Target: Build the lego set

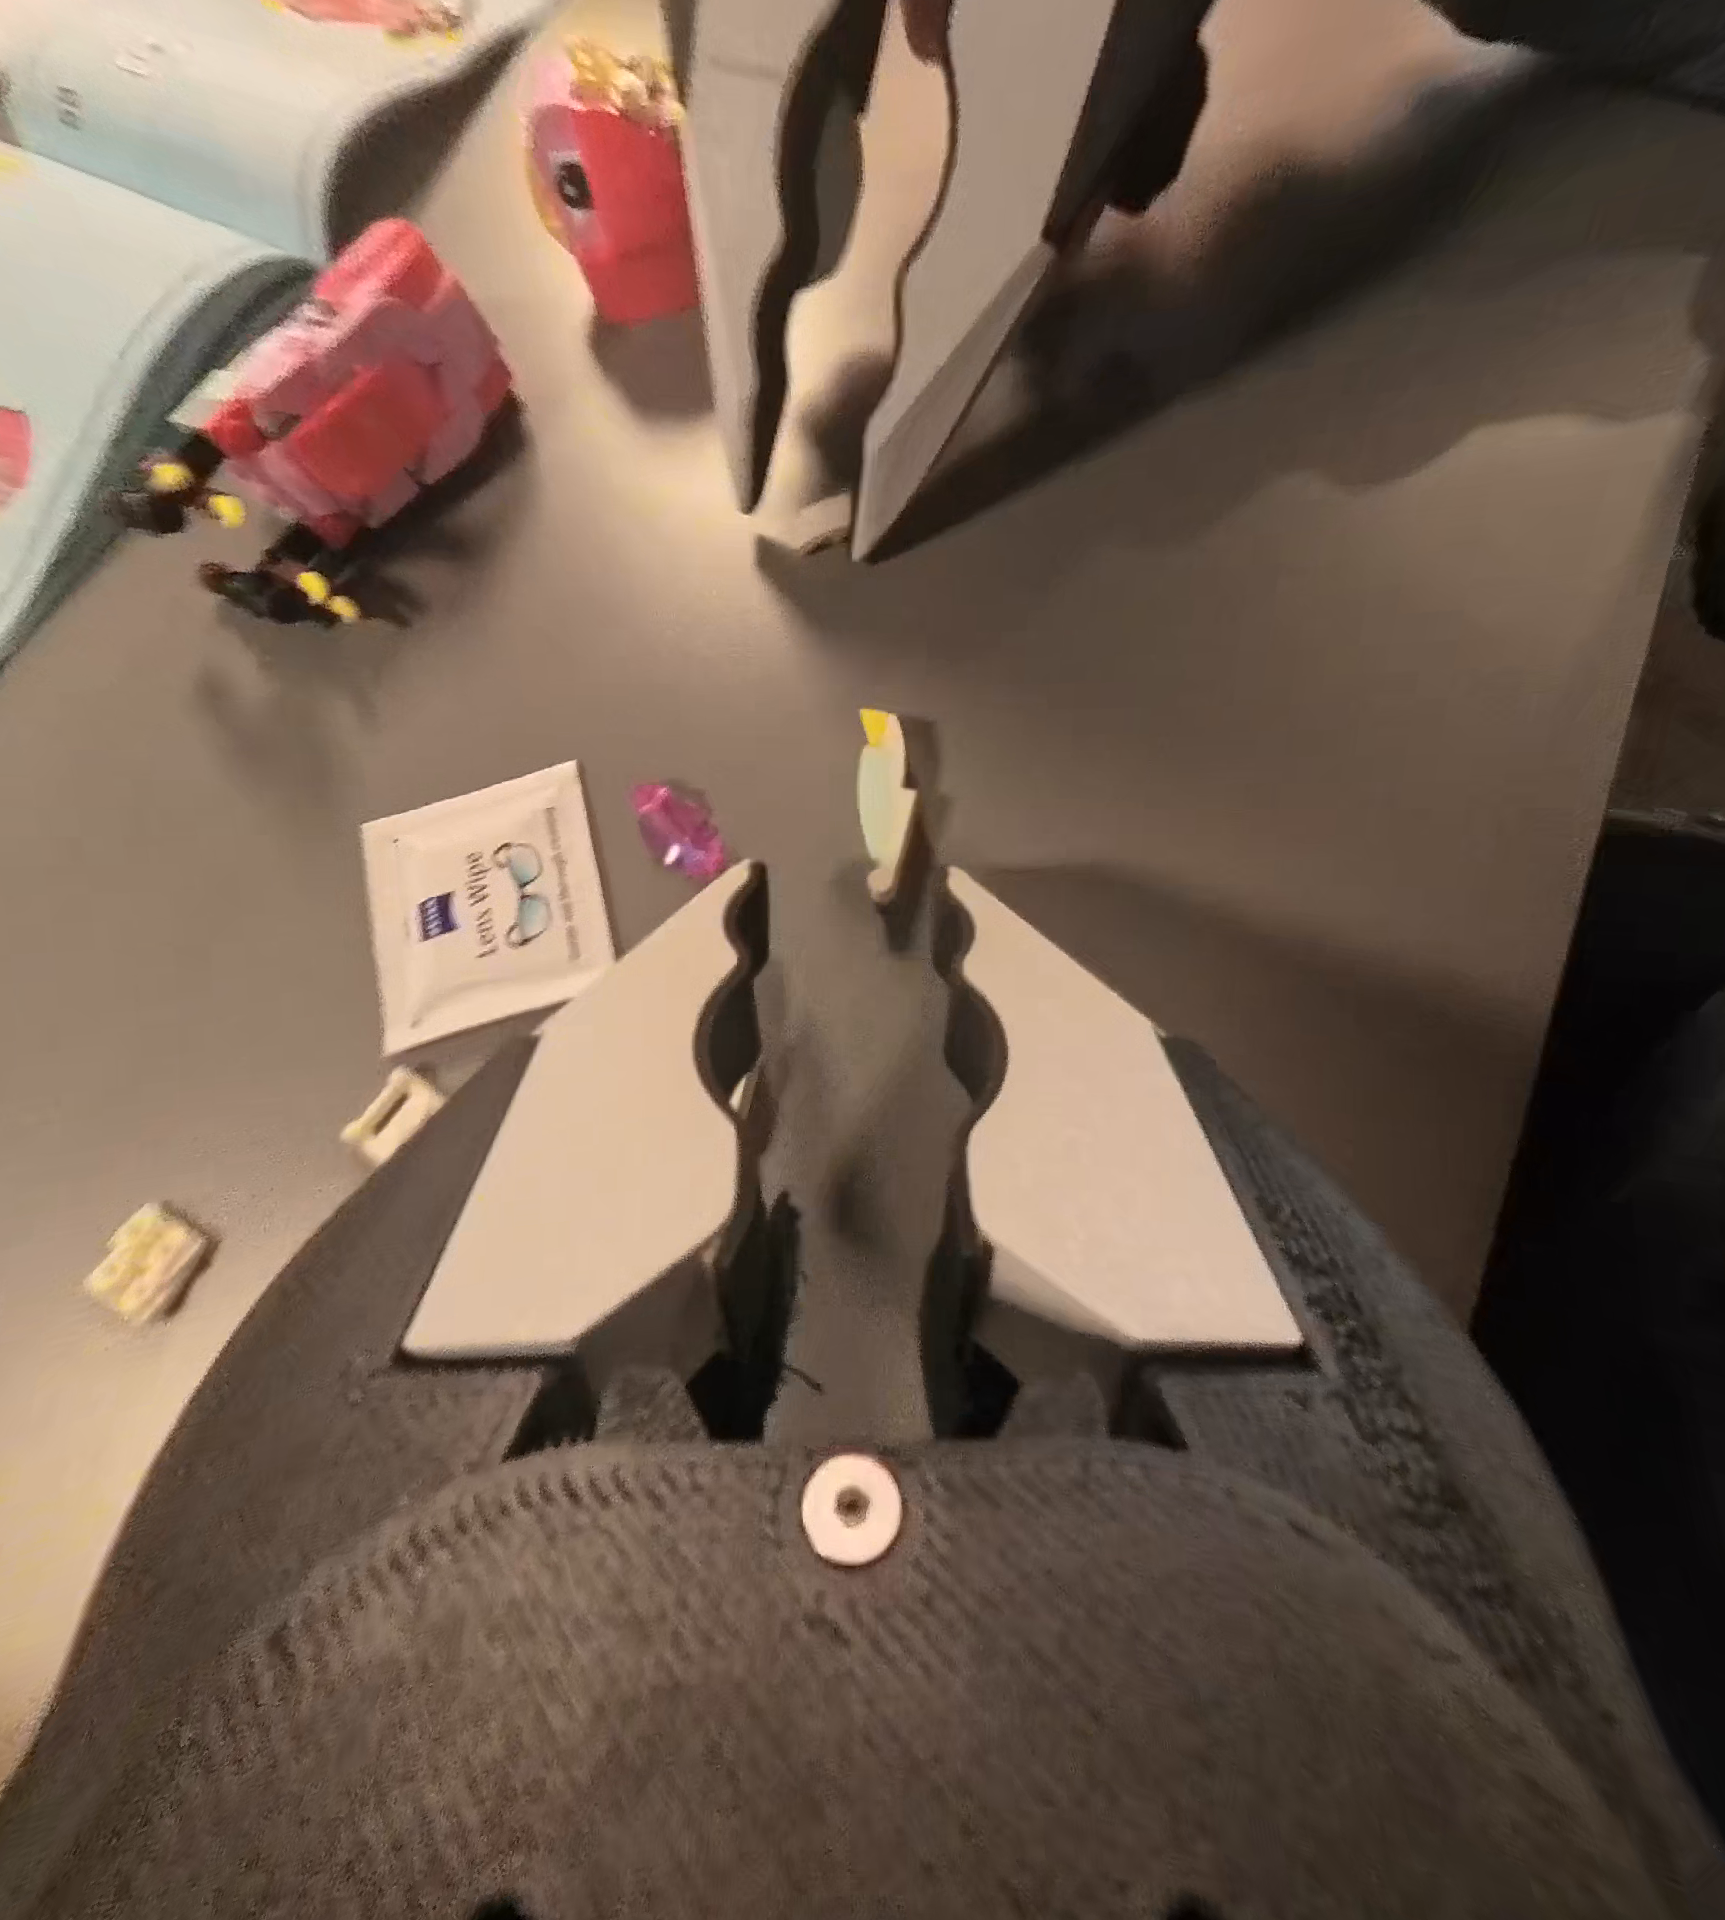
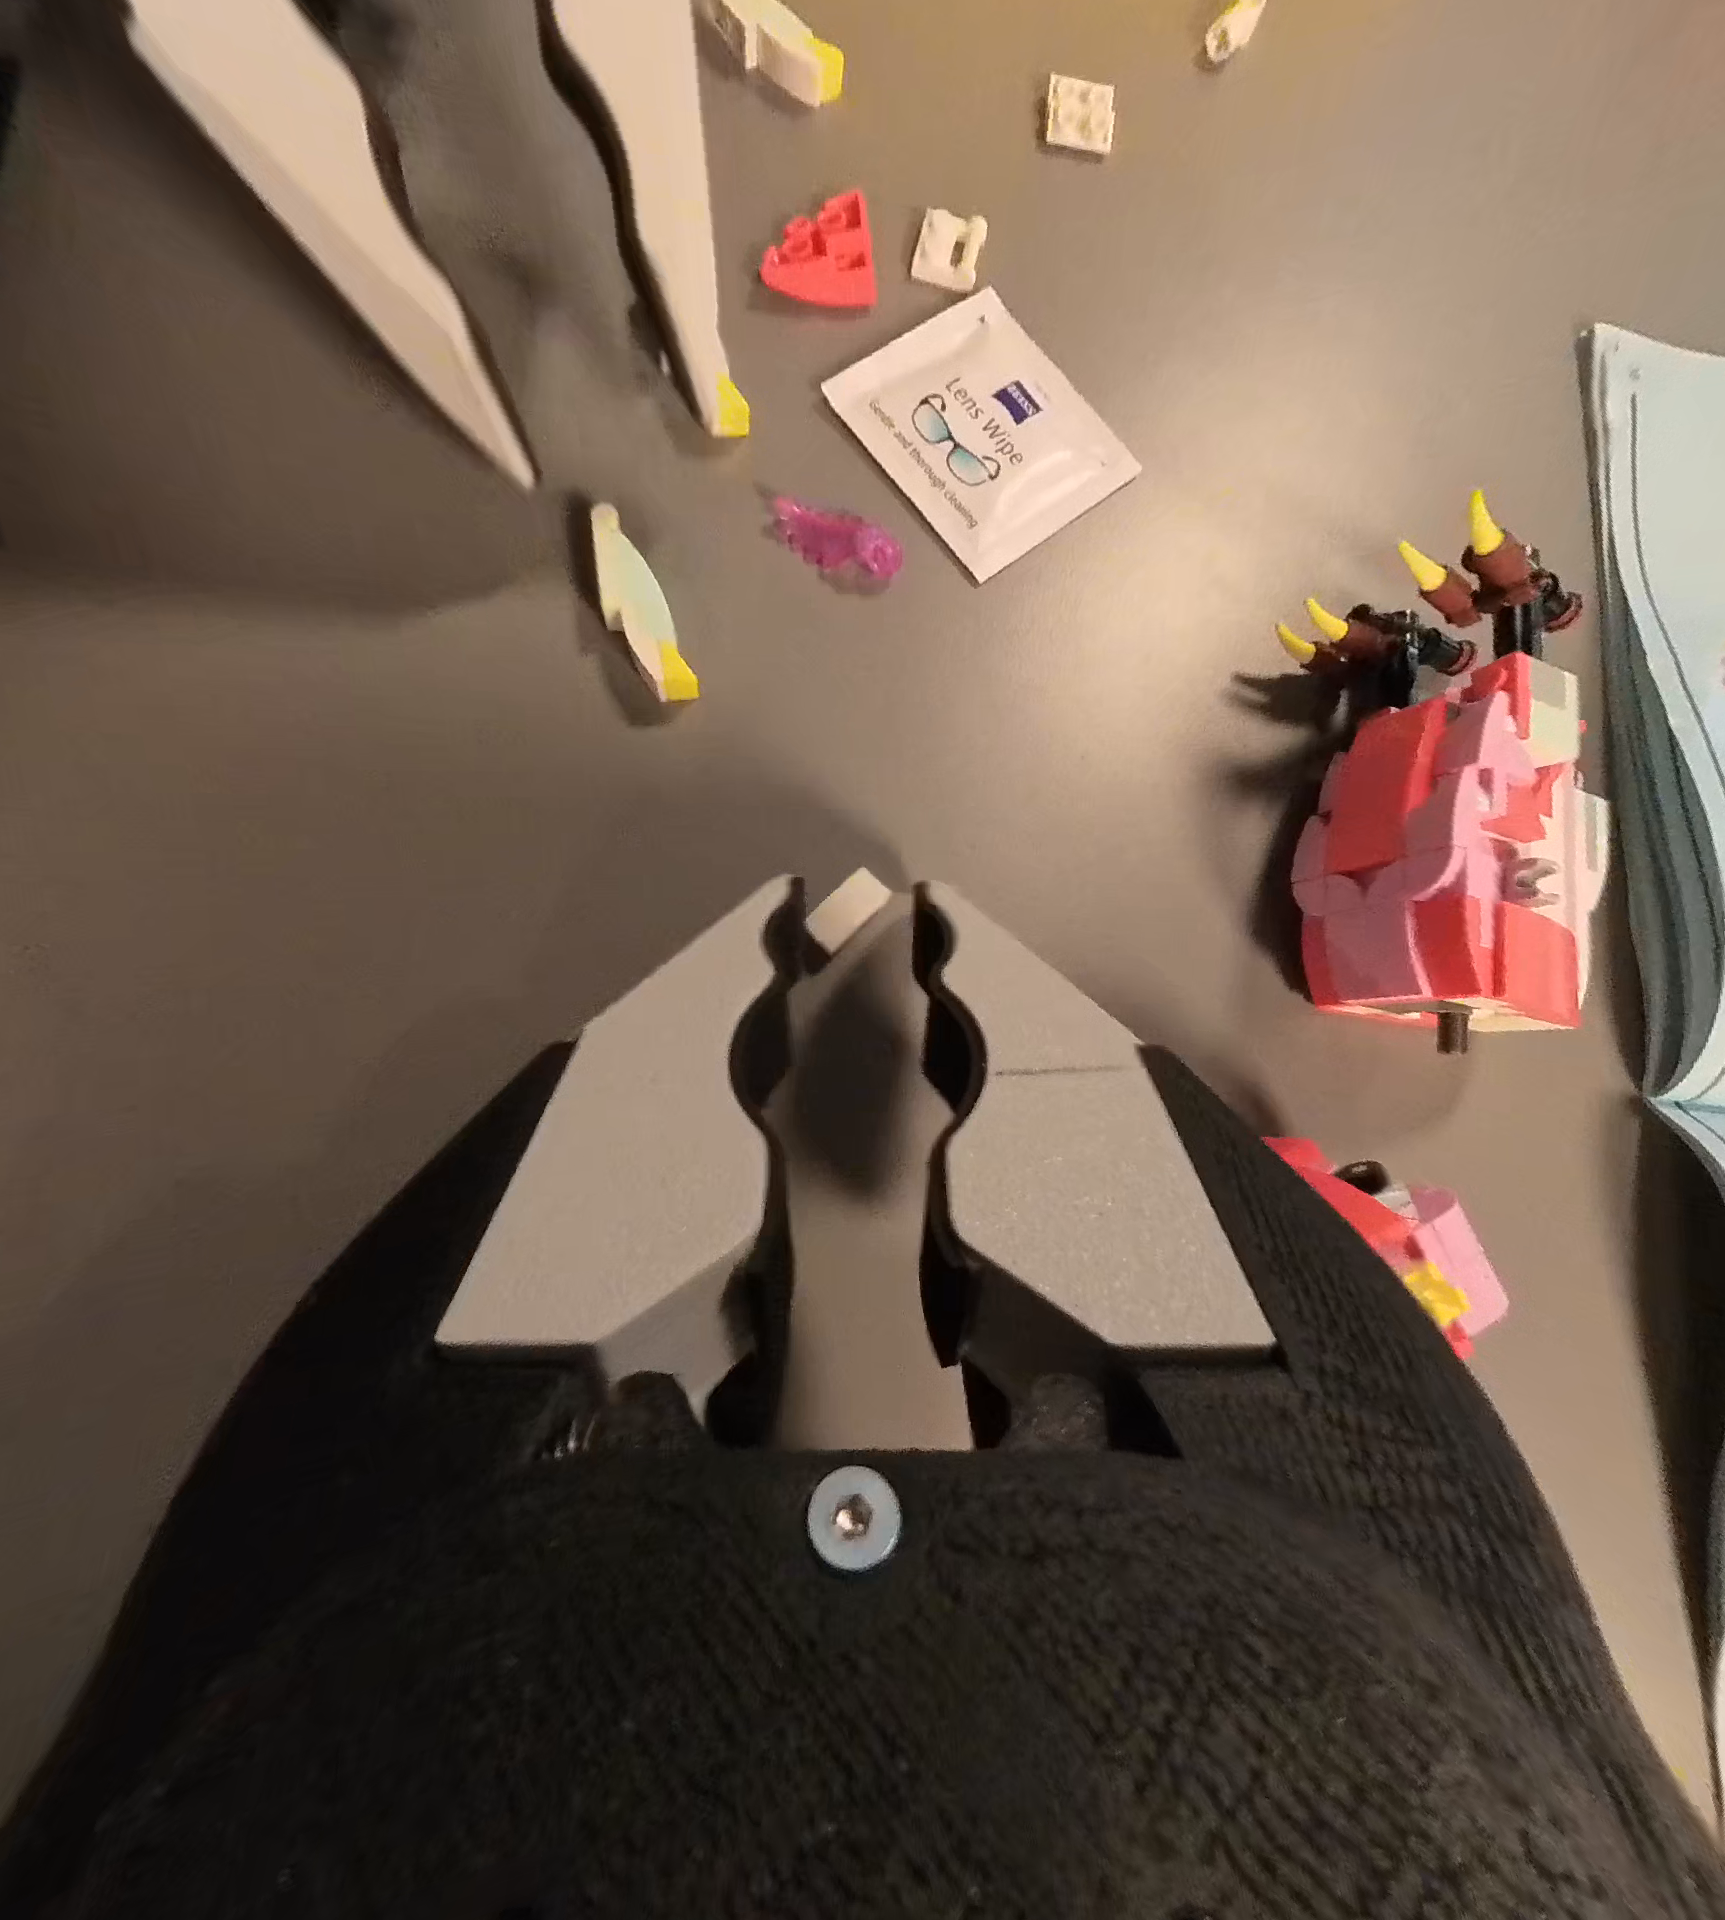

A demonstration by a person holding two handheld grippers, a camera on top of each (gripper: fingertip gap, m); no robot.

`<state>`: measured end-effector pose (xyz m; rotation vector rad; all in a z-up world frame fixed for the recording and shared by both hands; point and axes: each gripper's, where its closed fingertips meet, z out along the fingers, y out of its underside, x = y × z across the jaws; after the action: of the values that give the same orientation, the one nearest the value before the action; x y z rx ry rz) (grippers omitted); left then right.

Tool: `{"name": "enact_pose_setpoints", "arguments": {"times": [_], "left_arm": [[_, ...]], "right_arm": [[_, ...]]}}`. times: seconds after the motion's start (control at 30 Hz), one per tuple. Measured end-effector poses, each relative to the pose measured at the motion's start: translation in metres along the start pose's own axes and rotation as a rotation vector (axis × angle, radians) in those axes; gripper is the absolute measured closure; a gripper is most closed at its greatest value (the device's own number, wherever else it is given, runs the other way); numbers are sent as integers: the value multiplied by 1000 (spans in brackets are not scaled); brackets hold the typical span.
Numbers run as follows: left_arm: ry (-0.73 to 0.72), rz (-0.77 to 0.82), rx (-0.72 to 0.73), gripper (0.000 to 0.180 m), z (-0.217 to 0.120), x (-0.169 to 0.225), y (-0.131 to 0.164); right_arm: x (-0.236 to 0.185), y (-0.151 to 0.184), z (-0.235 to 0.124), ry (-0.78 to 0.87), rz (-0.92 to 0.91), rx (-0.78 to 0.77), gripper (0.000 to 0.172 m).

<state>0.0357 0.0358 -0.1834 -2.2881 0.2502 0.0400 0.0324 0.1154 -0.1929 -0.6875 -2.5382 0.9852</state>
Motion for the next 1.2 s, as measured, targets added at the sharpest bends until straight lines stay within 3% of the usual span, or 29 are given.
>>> {"name": "enact_pose_setpoints", "arguments": {"times": [0.03,0.17,0.27,0.37,0.5,0.6,0.7,0.8,0.9,1.0,1.1,1.2], "left_arm": [[-32,-11,34,152,-8,-3,-1],[-205,-70,208,154,-52,-18,-1],[-352,-101,358,155,-89,-32,5],[-459,-141,456,156,-113,-45,13],[-551,-200,486,152,-123,-66,21],[-589,-231,513,152,-127,-80,24],[-592,-257,541,153,-129,-87,26],[-609,-255,582,153,-134,-89,24],[-623,-249,594,153,-136,-91,23],[-630,-252,593,151,-136,-92,24],[-638,-249,597,150,-137,-92,24],[-641,-247,597,150,-137,-93,24]], "right_arm": [[-1,1,0,-1,-11,-8,165],[7,-5,2,57,-29,2,166],[23,-47,7,122,-21,154,166],[45,-89,32,119,-25,179,166],[70,-125,96,-17,37,73,166],[83,-128,130,-46,37,-20,165],[86,-128,142,-83,74,-53,164],[85,-132,140,-84,94,-53,146],[87,-146,122,-20,86,52,138],[86,-164,78,101,85,267,138],[98,-156,-5,436,54,525,142],[113,-106,-108,884,38,668,155]]}}
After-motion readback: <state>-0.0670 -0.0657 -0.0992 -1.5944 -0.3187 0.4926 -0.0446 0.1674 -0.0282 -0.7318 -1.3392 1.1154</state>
